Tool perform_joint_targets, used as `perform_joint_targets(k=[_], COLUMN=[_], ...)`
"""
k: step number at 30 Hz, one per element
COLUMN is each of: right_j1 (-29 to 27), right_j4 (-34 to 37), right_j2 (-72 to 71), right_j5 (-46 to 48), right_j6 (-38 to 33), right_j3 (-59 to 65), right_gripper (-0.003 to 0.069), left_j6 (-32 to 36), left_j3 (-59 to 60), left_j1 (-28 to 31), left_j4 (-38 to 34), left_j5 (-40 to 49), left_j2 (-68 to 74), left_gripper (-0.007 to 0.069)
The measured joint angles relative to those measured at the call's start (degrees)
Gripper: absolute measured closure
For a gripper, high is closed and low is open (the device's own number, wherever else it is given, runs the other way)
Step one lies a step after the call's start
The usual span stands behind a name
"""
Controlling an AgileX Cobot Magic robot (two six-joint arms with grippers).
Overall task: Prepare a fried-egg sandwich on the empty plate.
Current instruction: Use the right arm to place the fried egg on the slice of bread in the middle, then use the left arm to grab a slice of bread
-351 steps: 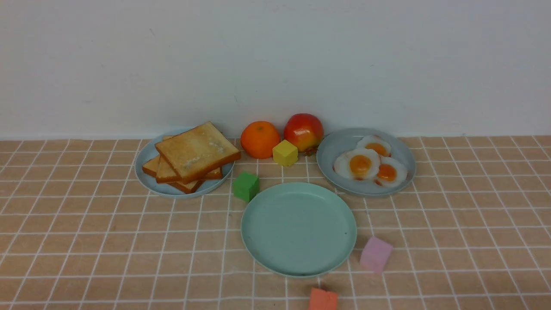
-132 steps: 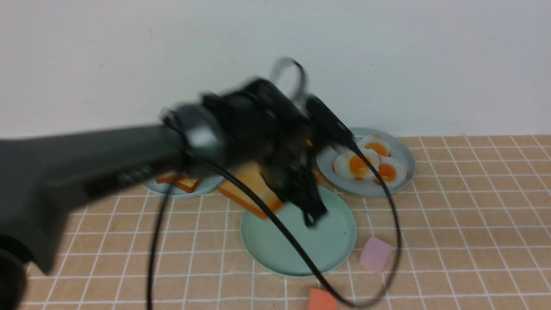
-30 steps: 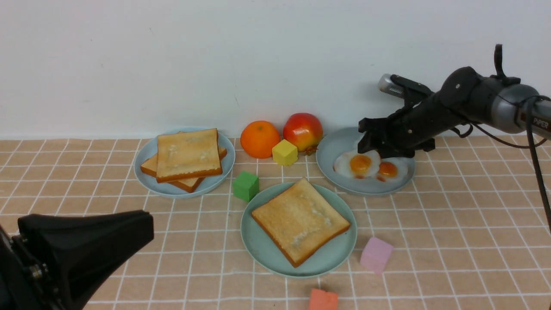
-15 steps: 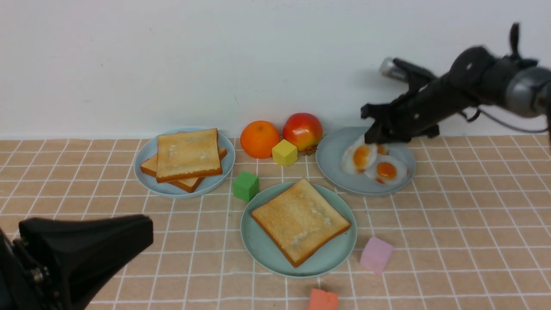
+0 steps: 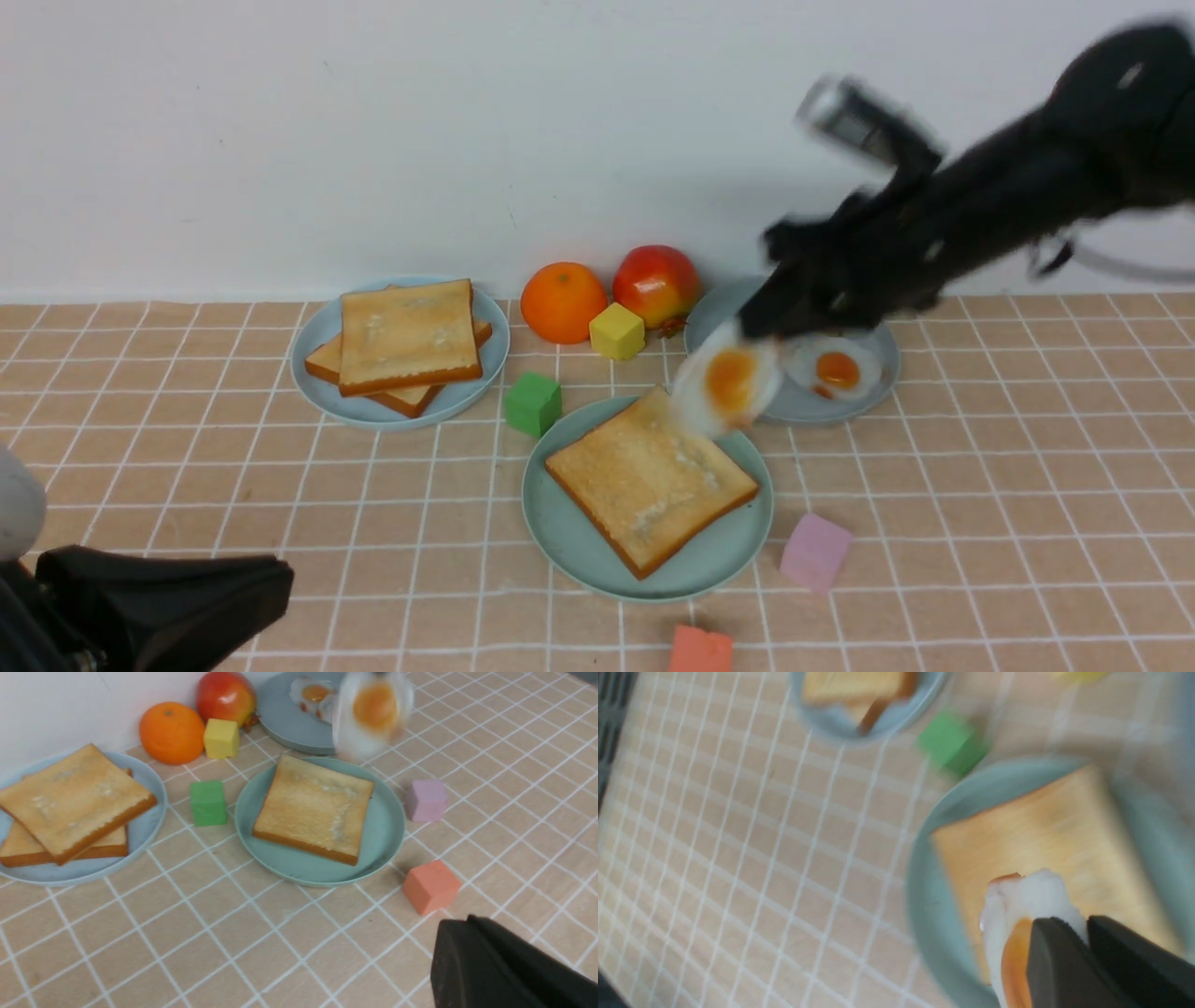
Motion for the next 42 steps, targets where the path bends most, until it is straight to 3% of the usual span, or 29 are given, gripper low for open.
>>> perform_joint_targets(k=[9,16,22,25,27,30,38,42], right_j1=[2.23,2.23,2.23,1.76,0.69,-1.24,-4.74,-4.77], right_j4=[17.03,19.78,16.34,14.17,11.43,5.14,-21.78,-30.45], right_j2=[6.81,10.21,10.34,10.22,9.13,5.95,-12.39,-23.22], right_j5=[-11.25,-11.0,-10.67,-7.89,-4.08,0.9,9.31,14.02], right_j6=[-10.06,-10.44,-10.44,-10.25,-8.55,-4.52,11.13,17.58], right_j3=[4.99,4.99,4.99,4.99,4.99,4.99,4.99,4.99], right_gripper=[0.0588,0.0562,0.043,0.0304,0.026,0.0263,0.0473,0.0557], left_j6=[0.0,0.0,0.0,0.0,-1.56,-5.08,-8.14,-4.77], left_j3=[0.0,0.0,0.0,0.08,0.23,0.29,-3.56,-13.89], left_j1=[0.0,0.0,0.0,0.0,0.0,0.0,0.34,5.26], left_j4=[0.6,0.6,0.6,0.55,0.3,0.25,3.42,2.83], left_j5=[1.97,2.14,2.14,2.33,2.58,2.58,0.24,0.88], left_j2=[0.0,0.0,0.0,0.0,0.19,2.05,20.12,33.3], left_gripper=[0.0625,0.062,0.0615,0.0609,0.0607,0.0608,0.0638,0.0638])
